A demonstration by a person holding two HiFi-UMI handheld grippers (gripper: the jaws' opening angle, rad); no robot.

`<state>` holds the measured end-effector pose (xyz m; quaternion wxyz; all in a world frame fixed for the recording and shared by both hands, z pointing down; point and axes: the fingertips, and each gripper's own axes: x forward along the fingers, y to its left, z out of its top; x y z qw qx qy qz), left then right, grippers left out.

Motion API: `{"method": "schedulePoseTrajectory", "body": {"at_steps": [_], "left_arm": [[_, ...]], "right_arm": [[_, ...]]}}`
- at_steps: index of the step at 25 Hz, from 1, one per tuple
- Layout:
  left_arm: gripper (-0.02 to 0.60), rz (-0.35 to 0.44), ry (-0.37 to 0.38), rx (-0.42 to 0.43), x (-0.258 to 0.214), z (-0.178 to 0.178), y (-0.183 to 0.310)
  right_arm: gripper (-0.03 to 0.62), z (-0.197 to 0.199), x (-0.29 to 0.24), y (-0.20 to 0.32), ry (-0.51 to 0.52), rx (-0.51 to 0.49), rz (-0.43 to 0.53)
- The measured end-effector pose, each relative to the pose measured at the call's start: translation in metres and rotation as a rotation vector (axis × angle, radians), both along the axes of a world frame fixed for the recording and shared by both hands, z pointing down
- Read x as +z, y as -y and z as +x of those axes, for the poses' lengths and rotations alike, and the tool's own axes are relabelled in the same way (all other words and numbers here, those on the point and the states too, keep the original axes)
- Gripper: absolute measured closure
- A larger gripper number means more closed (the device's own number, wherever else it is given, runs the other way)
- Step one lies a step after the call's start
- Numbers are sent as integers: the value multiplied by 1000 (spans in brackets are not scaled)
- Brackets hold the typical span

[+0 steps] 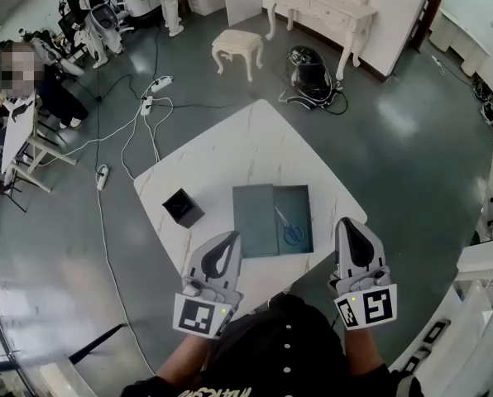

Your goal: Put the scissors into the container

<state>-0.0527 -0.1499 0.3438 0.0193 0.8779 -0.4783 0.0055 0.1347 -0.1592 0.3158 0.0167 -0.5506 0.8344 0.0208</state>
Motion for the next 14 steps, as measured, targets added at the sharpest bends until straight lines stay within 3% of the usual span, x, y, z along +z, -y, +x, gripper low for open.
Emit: {"method": "schedulePoseTrajectory", "body": {"at_steps": [14], "left_arm": [[555, -4, -40, -5, -5, 1, 0]], "right_arm": [[582, -5, -3, -1, -4, -10, -2]]}}
